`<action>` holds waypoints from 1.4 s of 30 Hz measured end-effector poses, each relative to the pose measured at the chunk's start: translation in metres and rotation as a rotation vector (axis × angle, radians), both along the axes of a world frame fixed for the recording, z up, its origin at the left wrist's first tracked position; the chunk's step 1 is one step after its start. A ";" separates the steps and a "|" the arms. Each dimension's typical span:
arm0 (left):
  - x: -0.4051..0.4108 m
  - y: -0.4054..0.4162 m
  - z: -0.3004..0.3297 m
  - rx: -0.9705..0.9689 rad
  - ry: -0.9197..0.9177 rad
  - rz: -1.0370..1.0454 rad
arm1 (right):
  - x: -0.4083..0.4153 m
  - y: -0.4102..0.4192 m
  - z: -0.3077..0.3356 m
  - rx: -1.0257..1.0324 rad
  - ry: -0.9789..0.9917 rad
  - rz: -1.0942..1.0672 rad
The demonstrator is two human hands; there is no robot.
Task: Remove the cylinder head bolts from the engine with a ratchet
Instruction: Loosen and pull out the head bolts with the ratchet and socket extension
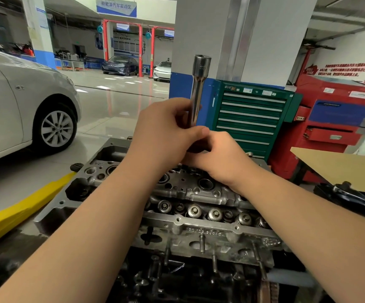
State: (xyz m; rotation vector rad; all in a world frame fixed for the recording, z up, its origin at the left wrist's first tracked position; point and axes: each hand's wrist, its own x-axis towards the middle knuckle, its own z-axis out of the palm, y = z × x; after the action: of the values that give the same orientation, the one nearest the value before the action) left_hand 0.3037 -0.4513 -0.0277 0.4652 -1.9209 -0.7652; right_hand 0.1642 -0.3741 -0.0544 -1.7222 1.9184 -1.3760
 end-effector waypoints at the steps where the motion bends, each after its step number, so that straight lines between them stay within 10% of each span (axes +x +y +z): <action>1: 0.001 -0.001 0.000 0.040 0.012 -0.019 | -0.001 0.000 0.000 0.009 -0.001 0.018; 42: -0.001 -0.001 0.000 0.165 0.132 -0.086 | -0.002 0.001 -0.001 -0.002 0.006 -0.002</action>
State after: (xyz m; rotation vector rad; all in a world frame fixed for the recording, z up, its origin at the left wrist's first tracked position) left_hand 0.3027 -0.4521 -0.0281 0.4235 -1.7718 -0.9915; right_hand 0.1619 -0.3732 -0.0557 -1.7278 1.9231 -1.3761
